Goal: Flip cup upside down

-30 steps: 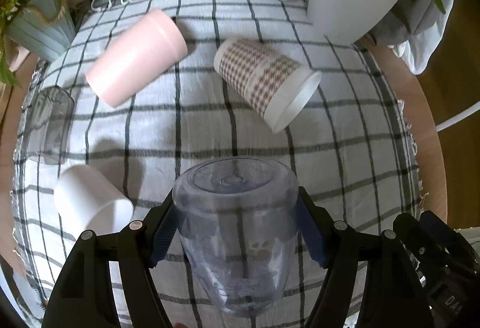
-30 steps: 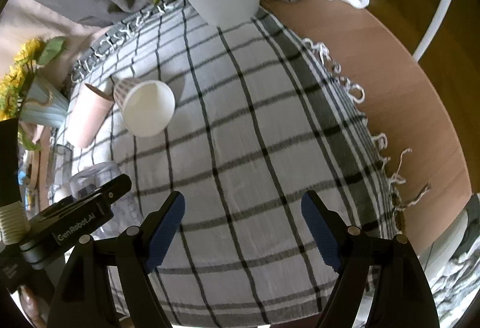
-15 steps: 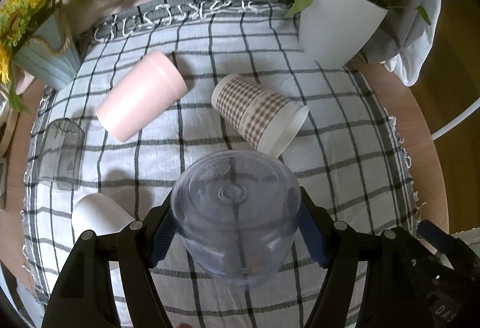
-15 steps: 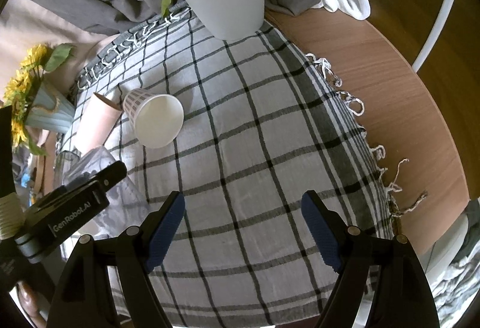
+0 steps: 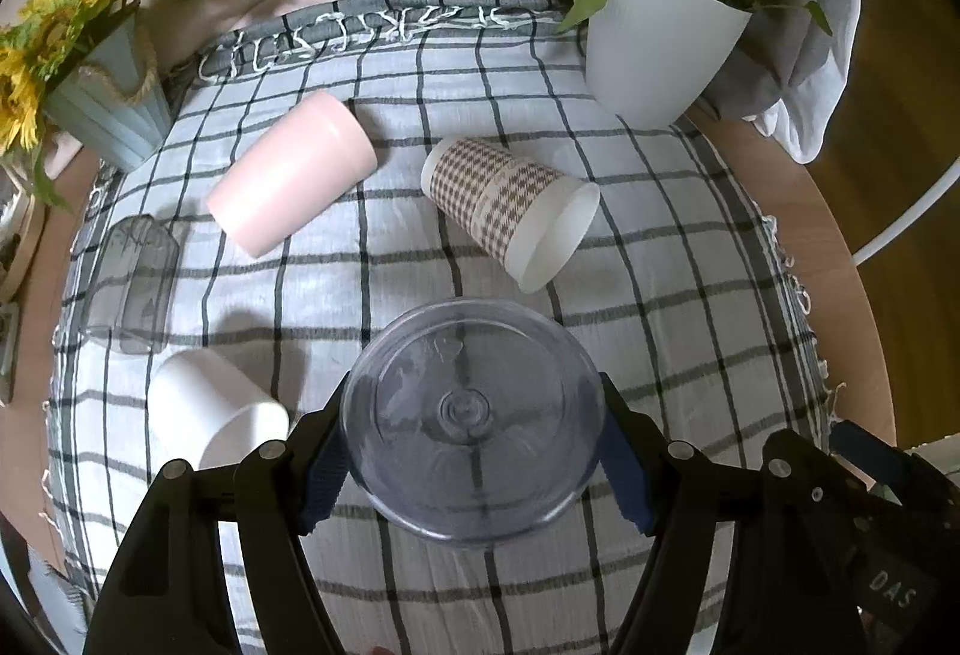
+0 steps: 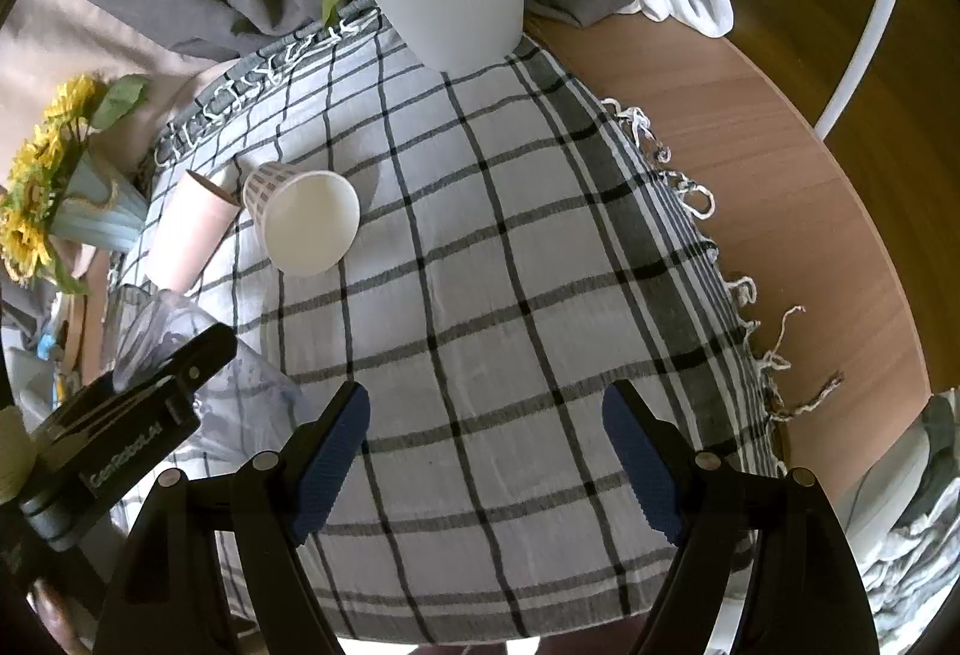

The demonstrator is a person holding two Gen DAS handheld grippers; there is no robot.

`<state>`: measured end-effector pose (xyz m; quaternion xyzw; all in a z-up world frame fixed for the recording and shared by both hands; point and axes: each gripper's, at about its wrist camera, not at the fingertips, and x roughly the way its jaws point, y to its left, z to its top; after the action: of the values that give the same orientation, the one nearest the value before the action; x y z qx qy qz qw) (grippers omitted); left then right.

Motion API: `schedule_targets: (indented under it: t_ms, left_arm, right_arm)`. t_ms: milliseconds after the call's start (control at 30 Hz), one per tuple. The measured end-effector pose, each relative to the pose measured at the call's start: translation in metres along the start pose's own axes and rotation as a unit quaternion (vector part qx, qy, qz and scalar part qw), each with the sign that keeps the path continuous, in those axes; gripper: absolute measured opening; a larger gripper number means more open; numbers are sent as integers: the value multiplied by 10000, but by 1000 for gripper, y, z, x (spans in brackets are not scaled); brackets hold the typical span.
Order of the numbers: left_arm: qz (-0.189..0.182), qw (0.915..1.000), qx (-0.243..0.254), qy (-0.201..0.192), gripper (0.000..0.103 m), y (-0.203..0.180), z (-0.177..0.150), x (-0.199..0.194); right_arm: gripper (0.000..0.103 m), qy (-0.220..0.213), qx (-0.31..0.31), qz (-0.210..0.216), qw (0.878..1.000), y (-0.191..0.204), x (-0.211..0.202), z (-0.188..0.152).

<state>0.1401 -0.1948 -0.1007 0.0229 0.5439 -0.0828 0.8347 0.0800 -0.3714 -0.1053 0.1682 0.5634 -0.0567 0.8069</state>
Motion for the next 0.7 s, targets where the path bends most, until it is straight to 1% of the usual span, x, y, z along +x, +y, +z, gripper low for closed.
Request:
schedule_targets:
  t_ms: [167,300,700]
  left_arm:
    - [-60,10000,-10,37,72,0,-8,-2]
    - [-216,9997,-81,120,72,0,-14,0]
    - [-241,9995,-47,191,73,-4,-17,2]
  right_arm:
    - [80,25,-22,-17,10000,-1,1,-5]
    - [80,39,-71,-23,10000,-1,1,-7]
    - [80,41,-26,-49,10000,-4,-1,-9]
